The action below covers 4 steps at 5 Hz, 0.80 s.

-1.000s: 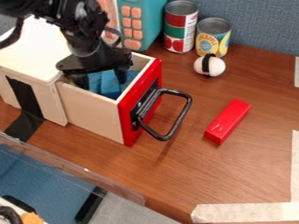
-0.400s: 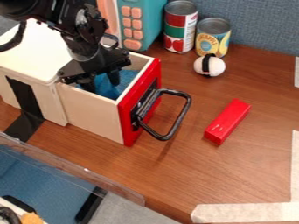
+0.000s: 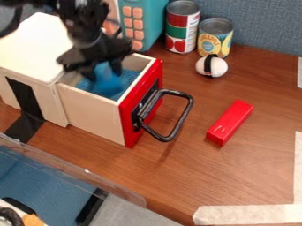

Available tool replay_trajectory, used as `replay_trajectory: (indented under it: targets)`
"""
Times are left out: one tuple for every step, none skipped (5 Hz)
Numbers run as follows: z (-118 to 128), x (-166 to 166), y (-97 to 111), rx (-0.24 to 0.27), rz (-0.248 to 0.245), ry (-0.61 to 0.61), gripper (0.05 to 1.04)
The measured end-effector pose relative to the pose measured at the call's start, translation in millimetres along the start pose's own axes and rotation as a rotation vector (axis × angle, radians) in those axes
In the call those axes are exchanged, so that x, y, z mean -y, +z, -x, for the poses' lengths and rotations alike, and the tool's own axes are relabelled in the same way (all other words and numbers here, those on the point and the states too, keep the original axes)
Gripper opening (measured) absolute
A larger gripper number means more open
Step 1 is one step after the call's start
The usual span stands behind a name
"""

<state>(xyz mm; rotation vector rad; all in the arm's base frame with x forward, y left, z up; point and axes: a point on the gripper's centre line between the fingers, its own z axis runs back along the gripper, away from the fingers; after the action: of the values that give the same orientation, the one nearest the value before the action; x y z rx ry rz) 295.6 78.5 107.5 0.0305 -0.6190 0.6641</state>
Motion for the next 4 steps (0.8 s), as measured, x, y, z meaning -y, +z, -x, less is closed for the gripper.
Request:
replay_trajectory:
  targets:
    - [-11,27,27,0.059,0.036,-0.047,0.549]
    - [-14,46,44,0.09,0.051,-0.097,0.549]
    - [-5,74,56,0.079,0.085,-0.187,0.549]
    - [15,100,60,0.01,0.138,-0.268,0.549]
